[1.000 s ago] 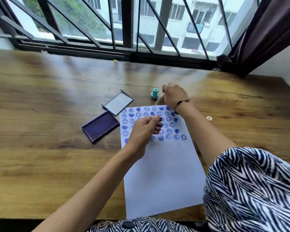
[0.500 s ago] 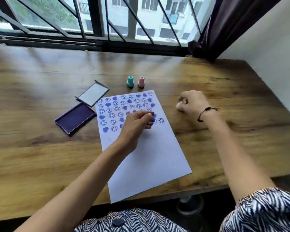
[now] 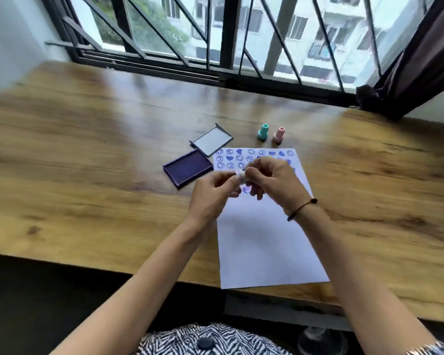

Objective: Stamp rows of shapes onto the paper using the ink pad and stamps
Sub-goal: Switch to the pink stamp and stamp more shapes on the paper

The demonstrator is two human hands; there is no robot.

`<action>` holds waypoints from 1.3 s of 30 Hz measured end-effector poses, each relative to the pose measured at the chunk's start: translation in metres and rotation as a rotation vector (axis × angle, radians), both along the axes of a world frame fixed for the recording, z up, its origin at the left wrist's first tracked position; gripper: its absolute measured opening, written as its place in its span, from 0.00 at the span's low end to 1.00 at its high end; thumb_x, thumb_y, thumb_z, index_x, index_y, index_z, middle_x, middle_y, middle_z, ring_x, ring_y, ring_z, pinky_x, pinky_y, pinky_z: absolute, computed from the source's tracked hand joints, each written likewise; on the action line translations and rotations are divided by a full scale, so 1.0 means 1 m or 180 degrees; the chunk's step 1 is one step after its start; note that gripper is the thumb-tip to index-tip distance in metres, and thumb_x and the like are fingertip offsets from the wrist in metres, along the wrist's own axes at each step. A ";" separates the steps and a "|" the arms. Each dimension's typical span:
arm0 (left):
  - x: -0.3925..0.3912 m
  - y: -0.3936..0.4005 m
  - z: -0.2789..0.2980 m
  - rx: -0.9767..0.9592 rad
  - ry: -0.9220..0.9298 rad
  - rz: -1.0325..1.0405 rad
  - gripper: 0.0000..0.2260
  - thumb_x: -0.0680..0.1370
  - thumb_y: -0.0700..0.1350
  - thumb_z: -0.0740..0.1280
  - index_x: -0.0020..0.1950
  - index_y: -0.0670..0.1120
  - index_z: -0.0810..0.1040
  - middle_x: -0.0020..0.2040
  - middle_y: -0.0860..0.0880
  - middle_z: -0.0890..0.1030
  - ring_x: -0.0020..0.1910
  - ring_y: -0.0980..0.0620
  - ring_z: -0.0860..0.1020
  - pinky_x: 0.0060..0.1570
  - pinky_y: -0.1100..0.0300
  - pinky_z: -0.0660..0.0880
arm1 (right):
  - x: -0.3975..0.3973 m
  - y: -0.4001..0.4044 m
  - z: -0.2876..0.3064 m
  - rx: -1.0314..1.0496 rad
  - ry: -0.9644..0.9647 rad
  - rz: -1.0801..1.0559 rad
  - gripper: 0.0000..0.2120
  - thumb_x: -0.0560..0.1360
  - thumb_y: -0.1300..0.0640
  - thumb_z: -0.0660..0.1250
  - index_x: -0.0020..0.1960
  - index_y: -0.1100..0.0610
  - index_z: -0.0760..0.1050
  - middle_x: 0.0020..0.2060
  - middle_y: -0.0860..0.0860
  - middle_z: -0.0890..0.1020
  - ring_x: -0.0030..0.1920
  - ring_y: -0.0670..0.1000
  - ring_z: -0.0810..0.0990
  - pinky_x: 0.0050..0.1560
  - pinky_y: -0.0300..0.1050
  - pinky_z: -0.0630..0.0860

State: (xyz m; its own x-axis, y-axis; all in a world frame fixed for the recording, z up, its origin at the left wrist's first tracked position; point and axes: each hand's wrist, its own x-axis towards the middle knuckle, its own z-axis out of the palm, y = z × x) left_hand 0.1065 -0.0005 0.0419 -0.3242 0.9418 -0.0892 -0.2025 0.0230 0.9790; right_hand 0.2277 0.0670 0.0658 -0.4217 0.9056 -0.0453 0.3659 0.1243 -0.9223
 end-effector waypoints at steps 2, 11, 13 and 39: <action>-0.016 -0.011 -0.001 -0.0027 -0.0137 0.0162 0.06 0.71 0.42 0.69 0.34 0.49 0.81 0.28 0.54 0.82 0.31 0.56 0.77 0.35 0.66 0.76 | -0.024 -0.003 -0.001 0.0275 -0.0153 0.0207 0.06 0.72 0.65 0.64 0.37 0.58 0.76 0.26 0.50 0.77 0.22 0.41 0.74 0.25 0.32 0.70; -0.061 -0.035 -0.006 -0.0026 -0.1075 0.1081 0.11 0.73 0.37 0.64 0.32 0.45 0.79 0.24 0.51 0.80 0.26 0.56 0.76 0.28 0.68 0.74 | -0.094 -0.015 0.004 0.0814 -0.0103 0.1018 0.05 0.71 0.68 0.65 0.42 0.61 0.78 0.35 0.65 0.80 0.35 0.63 0.78 0.43 0.62 0.78; -0.064 -0.035 -0.007 -0.0080 -0.1355 0.1231 0.09 0.73 0.38 0.64 0.33 0.43 0.77 0.23 0.51 0.79 0.24 0.57 0.75 0.26 0.68 0.74 | -0.098 -0.018 0.006 0.1001 -0.0090 0.1084 0.04 0.71 0.67 0.66 0.42 0.61 0.78 0.36 0.66 0.81 0.38 0.65 0.79 0.43 0.62 0.78; -0.069 -0.027 -0.001 -0.0192 -0.1508 0.1522 0.09 0.72 0.38 0.63 0.32 0.42 0.74 0.22 0.52 0.75 0.21 0.58 0.71 0.20 0.69 0.65 | -0.141 0.033 -0.003 0.2009 -0.1606 0.1237 0.09 0.66 0.68 0.62 0.42 0.63 0.79 0.46 0.62 0.82 0.47 0.64 0.79 0.45 0.52 0.74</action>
State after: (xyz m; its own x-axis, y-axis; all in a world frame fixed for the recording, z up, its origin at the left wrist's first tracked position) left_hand 0.0372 -0.0275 0.0404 -0.6169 0.6935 -0.3722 -0.6111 -0.1241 0.7818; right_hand 0.0868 0.0996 0.0632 -0.7685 0.6221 0.1498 0.5357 0.7535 -0.3811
